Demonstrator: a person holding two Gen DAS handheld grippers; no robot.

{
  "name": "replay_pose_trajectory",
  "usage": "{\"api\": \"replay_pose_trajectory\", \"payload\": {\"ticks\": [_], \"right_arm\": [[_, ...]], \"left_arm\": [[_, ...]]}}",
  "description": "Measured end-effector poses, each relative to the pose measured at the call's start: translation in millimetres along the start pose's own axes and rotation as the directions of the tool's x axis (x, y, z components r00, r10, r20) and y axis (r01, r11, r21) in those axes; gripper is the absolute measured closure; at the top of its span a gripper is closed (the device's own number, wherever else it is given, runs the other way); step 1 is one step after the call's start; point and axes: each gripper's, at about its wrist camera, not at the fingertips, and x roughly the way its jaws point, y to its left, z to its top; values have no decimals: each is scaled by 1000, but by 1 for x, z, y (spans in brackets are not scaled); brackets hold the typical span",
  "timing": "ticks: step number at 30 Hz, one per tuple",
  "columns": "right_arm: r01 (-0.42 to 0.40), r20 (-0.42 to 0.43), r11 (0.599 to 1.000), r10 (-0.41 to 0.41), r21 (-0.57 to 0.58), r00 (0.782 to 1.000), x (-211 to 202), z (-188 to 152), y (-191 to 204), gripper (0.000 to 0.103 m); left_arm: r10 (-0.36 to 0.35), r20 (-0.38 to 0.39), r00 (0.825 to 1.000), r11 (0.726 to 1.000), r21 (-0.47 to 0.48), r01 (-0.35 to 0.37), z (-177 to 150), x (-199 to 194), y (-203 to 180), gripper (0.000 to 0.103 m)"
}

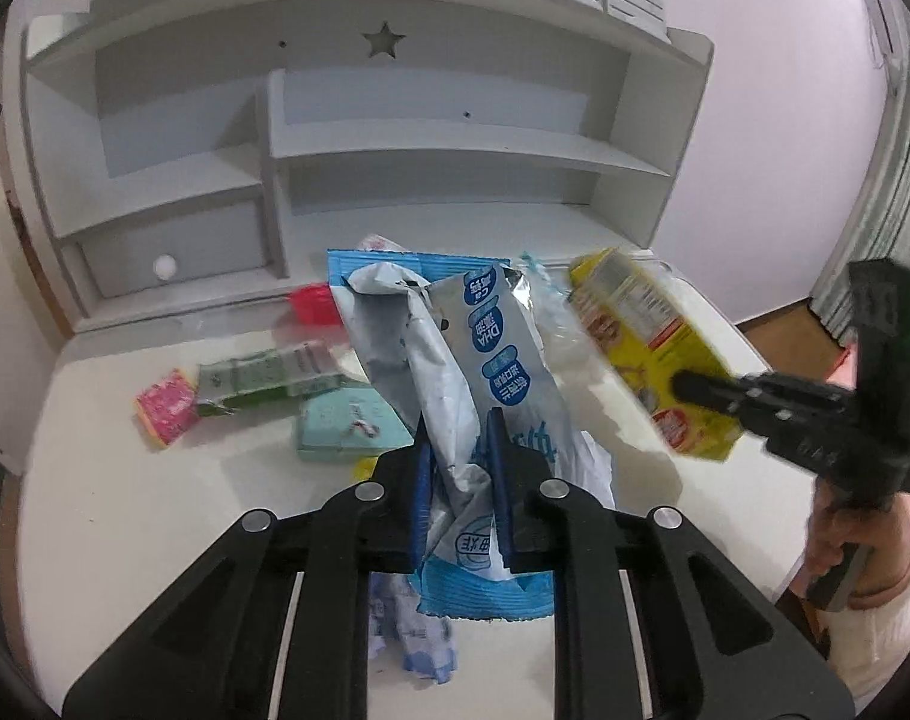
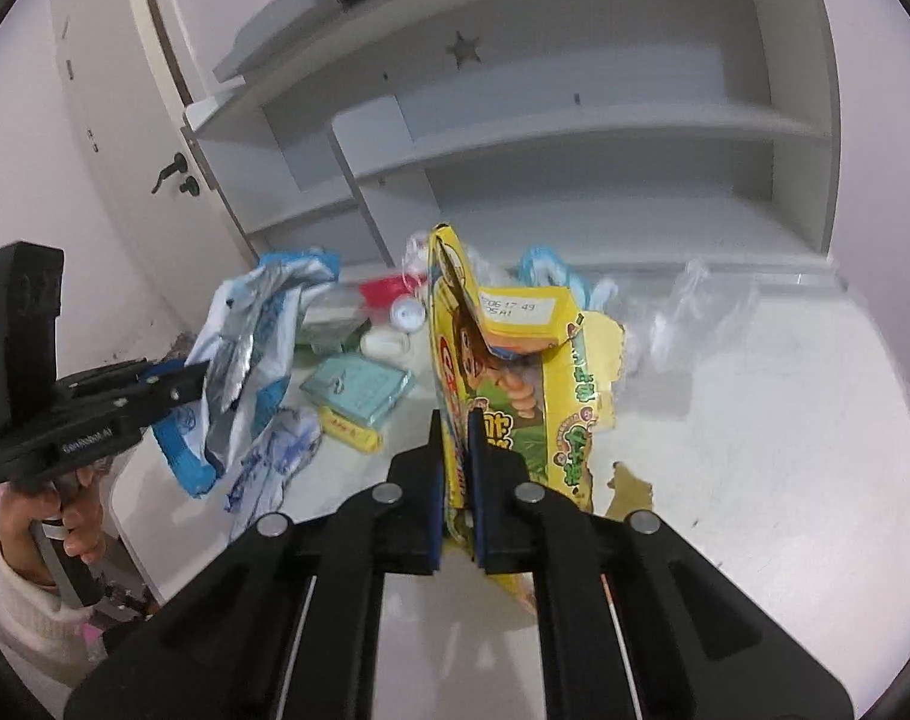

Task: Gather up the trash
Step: 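Carry the yellow bag and blue-white wrapper in both grippers to the floor bin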

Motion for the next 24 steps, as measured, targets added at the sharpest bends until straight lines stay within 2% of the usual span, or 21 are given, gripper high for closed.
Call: {"api": "replay_pose_trajectory", "payload": {"ticks": [2, 5, 6, 8, 9, 10, 12, 13, 14, 15, 17, 18, 19, 21, 22, 23, 24], "right_arm": [[-36, 1, 999, 36, 37, 999, -7, -1, -7, 95], [-24, 96, 999, 21, 40, 995, -63, 7, -14, 95], [-9, 133, 999, 4, 41, 991, -87, 9, -19, 95], [65, 204, 997, -74, 51, 976, -145, 4, -30, 95], [121, 237, 990, -136, 74, 962, -176, -3, -40, 95], [169, 260, 979, -194, 116, 946, -205, -13, -54, 95], [234, 265, 950, -284, 206, 921, -247, -37, -84, 95], [263, 257, 933, -325, 247, 910, -260, -48, -97, 95], [313, 227, 898, -390, 311, 893, -279, -68, -120, 95], [341, 197, 870, -427, 357, 883, -289, -84, -139, 95], [373, 111, 797, -475, 476, 873, -307, -127, -186, 95], [379, 67, 758, -484, 531, 872, -311, -151, -210, 95], [382, 23, 718, -484, 582, 875, -312, -174, -233, 95], [378, -85, 616, -450, 691, 889, -301, -236, -285, 95], [355, -124, 571, -402, 740, 907, -289, -267, -308, 95], [333, -147, 536, -359, 776, 922, -277, -291, -325, 95], [316, -179, 496, -304, 809, 936, -258, -316, -342, 95]], "left_arm": [[-16, 1, 1000, 1000, 2, 16, 1, 1, -8, 87], [-75, 60, 995, 996, 54, 71, 12, -15, -40, 87], [-130, 85, 988, 988, 91, 122, 18, -23, -62, 87], [-234, 88, 968, 962, 162, 218, 21, -28, -103, 87], [-291, 71, 954, 940, 206, 271, 21, -28, -129, 87], [-360, 38, 932, 904, 263, 338, 17, -26, -164, 87], [-464, -38, 885, 825, 345, 447, 7, -20, -226, 87], [-511, -88, 855, 772, 390, 502, -2, -16, -262, 87], [-537, -133, 833, 727, 427, 538, -12, -11, -295, 87], [-559, -201, 805, 671, 461, 581, -27, -1, -334, 87], [-557, -310, 771, 603, 488, 632, -55, 19, -385, 87], [-533, -371, 760, 564, 514, 647, -78, 35, -416, 87], [-500, -407, 765, 543, 540, 643, -99, 50, -436, 87], [-449, -467, 762, 532, 546, 648, -131, 80, -458, 87], [-404, -510, 760, 547, 531, 647, -154, 110, -468, 87], [-367, -524, 769, 566, 531, 631, -168, 132, -472, 87], [-306, -529, 792, 594, 543, 593, -186, 164, -475, 87]]}}
